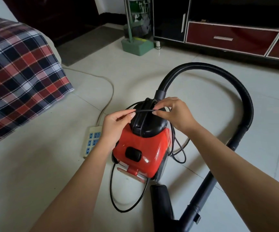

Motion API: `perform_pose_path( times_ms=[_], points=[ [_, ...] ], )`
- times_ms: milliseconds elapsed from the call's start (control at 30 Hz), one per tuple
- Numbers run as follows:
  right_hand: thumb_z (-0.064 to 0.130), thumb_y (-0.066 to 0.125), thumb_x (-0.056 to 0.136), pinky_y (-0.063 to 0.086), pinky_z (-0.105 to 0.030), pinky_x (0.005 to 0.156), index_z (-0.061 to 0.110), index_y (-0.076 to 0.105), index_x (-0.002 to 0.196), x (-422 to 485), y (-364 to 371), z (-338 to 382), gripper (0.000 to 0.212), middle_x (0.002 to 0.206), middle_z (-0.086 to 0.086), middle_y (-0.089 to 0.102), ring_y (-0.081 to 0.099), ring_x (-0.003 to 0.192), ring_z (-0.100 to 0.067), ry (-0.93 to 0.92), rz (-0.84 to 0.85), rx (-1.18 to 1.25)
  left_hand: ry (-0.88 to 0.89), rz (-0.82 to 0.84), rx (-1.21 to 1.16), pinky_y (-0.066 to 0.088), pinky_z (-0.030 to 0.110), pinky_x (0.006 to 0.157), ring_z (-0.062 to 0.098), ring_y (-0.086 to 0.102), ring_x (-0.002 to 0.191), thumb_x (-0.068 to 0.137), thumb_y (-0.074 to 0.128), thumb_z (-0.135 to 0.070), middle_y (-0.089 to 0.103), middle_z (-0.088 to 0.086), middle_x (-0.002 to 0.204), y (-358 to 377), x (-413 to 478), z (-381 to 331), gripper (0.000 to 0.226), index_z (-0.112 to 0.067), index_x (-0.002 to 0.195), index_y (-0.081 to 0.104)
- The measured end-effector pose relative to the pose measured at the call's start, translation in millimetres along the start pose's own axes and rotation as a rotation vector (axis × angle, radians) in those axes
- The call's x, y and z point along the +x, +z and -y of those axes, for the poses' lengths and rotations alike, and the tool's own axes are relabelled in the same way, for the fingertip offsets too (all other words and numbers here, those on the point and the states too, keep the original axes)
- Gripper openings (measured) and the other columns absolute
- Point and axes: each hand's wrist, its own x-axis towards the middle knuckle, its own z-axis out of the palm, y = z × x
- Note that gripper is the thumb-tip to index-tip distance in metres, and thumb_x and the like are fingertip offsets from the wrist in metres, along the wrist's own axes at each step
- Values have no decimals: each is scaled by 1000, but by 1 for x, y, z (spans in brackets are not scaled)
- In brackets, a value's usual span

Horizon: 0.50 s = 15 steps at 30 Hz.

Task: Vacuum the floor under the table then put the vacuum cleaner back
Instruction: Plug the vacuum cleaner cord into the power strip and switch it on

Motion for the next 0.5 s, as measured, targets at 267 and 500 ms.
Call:
perform_pose_path(
  times_ms=[267, 500],
  points=[
    [9, 75, 76, 29, 6, 77, 7, 76, 88, 3, 0, 3, 12, 91, 7, 60, 44, 84, 30, -19, 55, 12, 110, -72, 840, 38, 33, 87, 17, 54, 92, 83, 66, -41, 60, 0, 91, -25, 4, 12, 28, -19, 99, 74],
    [14, 78, 73, 30, 6, 79, 22, 75, 81, 6, 8, 11, 12, 95, 18, 60, 46, 90, 25, 7, 120, 89, -222, -3, 580, 53, 36, 81, 17, 64, 83, 91, 49, -52, 68, -3, 85, -40, 1, 9, 31, -26, 103, 60]
  ],
)
